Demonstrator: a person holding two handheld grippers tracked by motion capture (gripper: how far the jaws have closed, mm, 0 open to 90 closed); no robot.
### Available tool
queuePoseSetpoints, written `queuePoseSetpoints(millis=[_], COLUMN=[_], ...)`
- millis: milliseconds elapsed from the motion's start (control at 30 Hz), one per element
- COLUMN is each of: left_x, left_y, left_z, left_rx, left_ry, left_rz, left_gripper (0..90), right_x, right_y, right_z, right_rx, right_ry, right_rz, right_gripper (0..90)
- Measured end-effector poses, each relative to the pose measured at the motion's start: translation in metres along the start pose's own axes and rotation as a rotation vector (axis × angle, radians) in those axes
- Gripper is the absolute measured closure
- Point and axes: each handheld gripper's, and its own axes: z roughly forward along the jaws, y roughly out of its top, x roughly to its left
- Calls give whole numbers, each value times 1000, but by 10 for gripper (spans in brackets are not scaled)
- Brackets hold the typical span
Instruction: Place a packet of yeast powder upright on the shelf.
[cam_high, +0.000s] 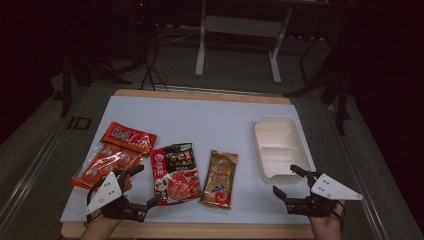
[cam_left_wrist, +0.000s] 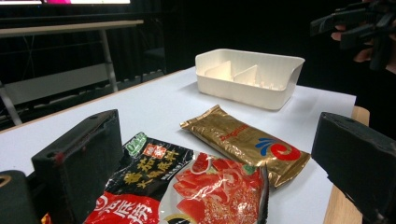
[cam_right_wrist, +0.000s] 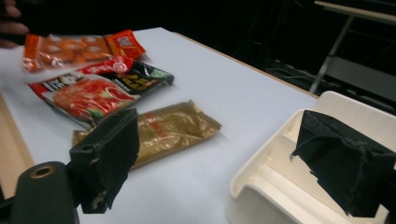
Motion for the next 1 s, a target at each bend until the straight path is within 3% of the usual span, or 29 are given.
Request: queuePoseSetpoints(millis=[33, 100, 233, 433, 500, 567, 733, 900, 1000], left_x=[0, -1, -2, -2, -2, -2, -2, -2, -2], left_y=[0, 0, 0, 0, 0, 0, -1, -2, -2], left_z=[0, 1, 2, 2, 2, 2, 3, 4, 4], left_rx=[0, 7, 10, 10, 8, 7, 16, 22, 23], left_ry=[0, 1, 0, -5, -4, -3, -8, -9, -9], left_rz=[0, 5, 9, 2, 5, 0, 2, 3, 2], left_gripper=[26, 26, 26, 26, 26, 26, 26, 26, 26], right_x=[0, -1, 0, -3, -5, -7, -9, -10, -10], right_y=[0, 8, 16, 28, 30, 33, 38, 44, 49], right_z=[0, 0, 0, 9, 13, 18, 27, 39, 47], right_rx=[0, -1, -2, 28, 39, 8, 41, 65, 71], right_ry=[0, 9, -22, -11, 16, 55, 40, 45, 54], right_rz=[0, 51, 23, 1, 13, 14, 20, -2, 11], right_gripper=[135, 137, 136, 127, 127, 125, 134, 123, 106])
